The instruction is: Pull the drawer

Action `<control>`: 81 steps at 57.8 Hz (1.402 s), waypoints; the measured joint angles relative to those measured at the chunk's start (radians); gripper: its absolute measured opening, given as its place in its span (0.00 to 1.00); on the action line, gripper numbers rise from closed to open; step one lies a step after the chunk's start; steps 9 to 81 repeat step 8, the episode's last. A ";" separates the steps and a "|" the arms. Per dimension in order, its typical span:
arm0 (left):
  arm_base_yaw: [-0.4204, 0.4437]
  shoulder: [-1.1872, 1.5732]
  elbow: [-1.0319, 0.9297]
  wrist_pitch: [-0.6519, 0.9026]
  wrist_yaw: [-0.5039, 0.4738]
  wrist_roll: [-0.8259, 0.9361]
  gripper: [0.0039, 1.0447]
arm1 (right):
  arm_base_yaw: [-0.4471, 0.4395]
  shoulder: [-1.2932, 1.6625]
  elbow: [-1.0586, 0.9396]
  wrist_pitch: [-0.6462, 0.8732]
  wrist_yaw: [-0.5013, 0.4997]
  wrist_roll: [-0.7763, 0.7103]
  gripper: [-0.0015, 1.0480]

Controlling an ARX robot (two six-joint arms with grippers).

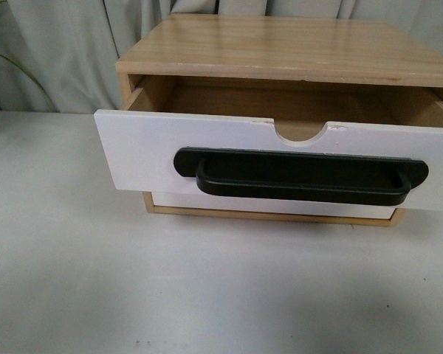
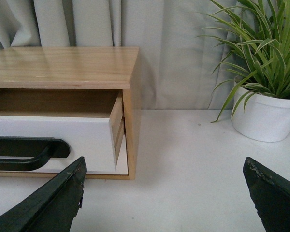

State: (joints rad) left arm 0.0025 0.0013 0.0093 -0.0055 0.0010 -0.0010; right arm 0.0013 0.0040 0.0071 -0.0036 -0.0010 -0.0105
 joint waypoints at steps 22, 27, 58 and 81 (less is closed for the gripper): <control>0.000 0.000 0.000 0.000 0.000 0.000 0.94 | 0.000 0.000 0.000 0.000 0.000 0.000 0.91; 0.000 0.000 0.000 0.000 0.000 0.000 0.94 | 0.000 0.000 0.000 0.000 0.000 0.000 0.91; 0.000 0.000 0.000 0.000 0.000 0.000 0.94 | 0.000 0.000 0.000 0.000 0.000 0.000 0.91; 0.000 0.000 0.000 0.000 0.000 0.000 0.94 | 0.000 0.000 0.000 0.000 0.000 0.000 0.91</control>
